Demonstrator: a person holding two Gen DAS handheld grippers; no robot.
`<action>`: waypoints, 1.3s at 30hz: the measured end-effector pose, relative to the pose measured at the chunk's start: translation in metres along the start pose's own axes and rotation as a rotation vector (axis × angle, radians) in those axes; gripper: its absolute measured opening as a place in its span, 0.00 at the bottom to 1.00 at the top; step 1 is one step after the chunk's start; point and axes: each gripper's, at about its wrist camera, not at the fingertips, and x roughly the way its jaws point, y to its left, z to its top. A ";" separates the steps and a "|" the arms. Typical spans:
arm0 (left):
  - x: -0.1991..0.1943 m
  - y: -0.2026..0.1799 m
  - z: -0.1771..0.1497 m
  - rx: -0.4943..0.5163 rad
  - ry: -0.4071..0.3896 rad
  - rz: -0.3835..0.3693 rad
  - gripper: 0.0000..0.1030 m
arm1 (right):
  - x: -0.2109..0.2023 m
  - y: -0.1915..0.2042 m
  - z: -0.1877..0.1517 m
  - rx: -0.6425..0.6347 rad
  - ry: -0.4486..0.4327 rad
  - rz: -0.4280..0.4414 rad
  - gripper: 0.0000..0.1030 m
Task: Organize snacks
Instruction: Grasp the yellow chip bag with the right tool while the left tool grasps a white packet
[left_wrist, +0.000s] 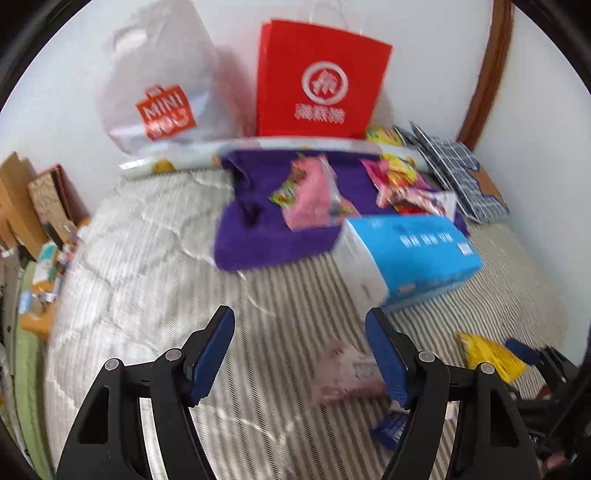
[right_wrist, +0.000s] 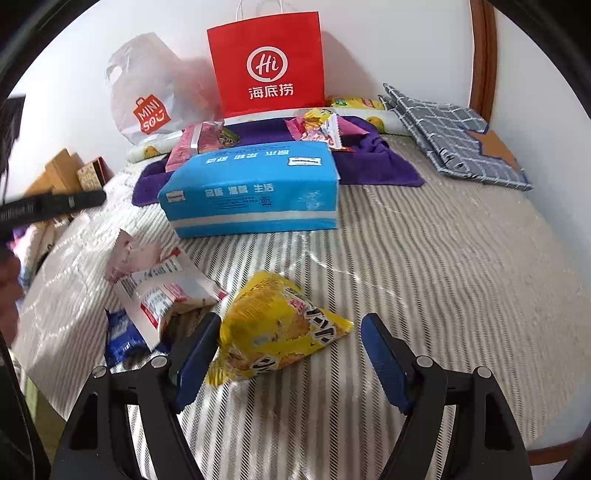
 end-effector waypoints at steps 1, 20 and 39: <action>0.006 -0.003 -0.004 0.001 0.023 -0.021 0.71 | 0.002 0.000 0.001 0.004 -0.003 0.012 0.74; 0.043 -0.047 -0.044 0.104 0.081 0.018 0.52 | 0.007 -0.030 0.007 0.019 -0.040 -0.058 0.53; 0.040 -0.046 -0.039 0.060 0.079 -0.004 0.20 | 0.006 -0.044 0.003 0.034 -0.047 -0.094 0.52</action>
